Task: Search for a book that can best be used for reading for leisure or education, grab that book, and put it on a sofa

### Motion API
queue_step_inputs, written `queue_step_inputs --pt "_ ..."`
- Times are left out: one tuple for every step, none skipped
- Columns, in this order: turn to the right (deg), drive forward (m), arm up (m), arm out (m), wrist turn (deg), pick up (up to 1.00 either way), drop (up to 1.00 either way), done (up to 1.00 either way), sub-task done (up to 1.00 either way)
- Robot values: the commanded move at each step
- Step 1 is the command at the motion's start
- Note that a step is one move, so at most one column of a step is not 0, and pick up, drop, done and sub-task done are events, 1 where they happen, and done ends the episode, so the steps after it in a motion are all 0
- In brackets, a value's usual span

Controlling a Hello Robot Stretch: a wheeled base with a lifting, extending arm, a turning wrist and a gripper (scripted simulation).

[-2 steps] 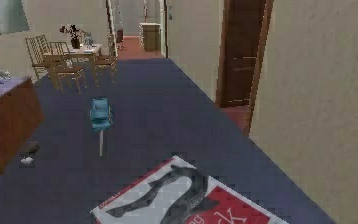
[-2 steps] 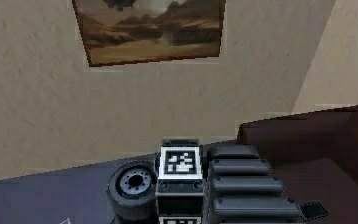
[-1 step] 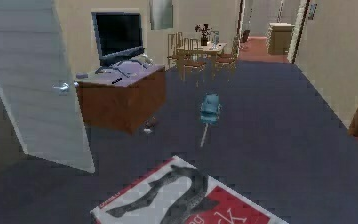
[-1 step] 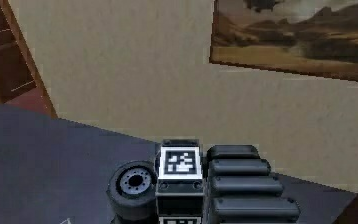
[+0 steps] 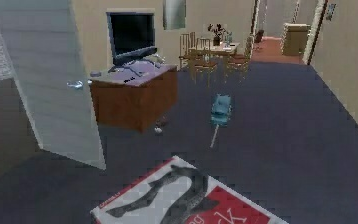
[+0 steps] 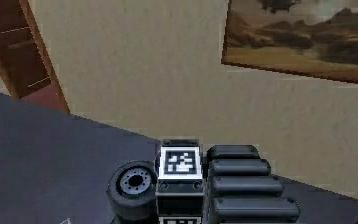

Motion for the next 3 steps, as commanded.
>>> queue_step_inputs --pt "45.0 0.0 0.0 0.0 0.0 0.0 0.0 0.0 0.0" --pt "45.0 0.0 0.0 0.0 0.0 0.0 0.0 0.0 0.0" --pt "27.0 0.0 0.0 0.0 0.0 0.0 0.0 0.0 0.0"
